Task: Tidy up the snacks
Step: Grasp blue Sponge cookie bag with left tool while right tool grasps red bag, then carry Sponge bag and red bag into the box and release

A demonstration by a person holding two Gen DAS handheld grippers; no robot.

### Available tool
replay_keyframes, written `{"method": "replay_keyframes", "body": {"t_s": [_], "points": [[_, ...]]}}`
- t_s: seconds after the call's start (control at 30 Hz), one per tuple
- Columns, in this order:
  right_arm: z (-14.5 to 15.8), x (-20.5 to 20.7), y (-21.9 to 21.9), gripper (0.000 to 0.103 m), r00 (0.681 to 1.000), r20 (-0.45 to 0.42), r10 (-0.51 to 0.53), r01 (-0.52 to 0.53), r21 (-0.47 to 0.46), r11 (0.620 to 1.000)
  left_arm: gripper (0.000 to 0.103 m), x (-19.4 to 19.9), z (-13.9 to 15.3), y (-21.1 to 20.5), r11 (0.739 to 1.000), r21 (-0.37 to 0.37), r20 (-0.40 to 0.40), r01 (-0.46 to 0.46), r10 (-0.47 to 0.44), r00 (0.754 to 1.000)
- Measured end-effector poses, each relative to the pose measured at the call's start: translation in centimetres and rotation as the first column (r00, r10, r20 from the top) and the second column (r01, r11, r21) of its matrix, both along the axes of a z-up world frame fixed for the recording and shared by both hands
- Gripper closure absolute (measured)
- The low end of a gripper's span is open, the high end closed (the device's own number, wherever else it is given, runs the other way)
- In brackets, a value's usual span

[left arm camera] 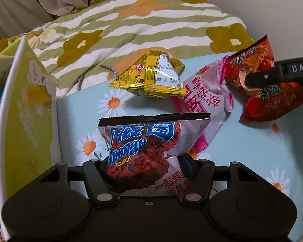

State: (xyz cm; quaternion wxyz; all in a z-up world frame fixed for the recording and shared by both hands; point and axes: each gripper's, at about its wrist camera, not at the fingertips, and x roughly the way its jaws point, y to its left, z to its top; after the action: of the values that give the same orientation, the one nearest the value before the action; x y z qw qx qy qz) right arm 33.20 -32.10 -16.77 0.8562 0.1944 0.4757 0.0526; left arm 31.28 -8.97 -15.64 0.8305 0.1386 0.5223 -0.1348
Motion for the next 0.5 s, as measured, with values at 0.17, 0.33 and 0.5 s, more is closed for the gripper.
{"method": "replay_keyframes", "body": {"t_s": [0.17, 0.33, 0.5], "points": [[0.7, -1.7, -0.2, 0.034, 1.0, 0.016, -0.01, 0.01, 0.001, 1.0, 0.036, -1.5, 1.5, 0.0, 1.0, -0.009, 0.032, -0.008, 0.008, 0.999], [2.3, -4.0, -0.5, 0.034, 0.999, 0.046, -0.015, 0.015, -0.002, 1.0, 0.036, -3.6, 3.2, 0.2, 1.0, -0.015, 0.073, -0.021, 0.022, 0.997], [4.6, -6.9, 0.1, 0.034, 0.996, 0.086, 0.001, -0.001, -0.004, 1.0, 0.036, -6.2, 5.2, 0.5, 0.998, -0.029, 0.119, -0.054, 0.057, 0.991]]}}
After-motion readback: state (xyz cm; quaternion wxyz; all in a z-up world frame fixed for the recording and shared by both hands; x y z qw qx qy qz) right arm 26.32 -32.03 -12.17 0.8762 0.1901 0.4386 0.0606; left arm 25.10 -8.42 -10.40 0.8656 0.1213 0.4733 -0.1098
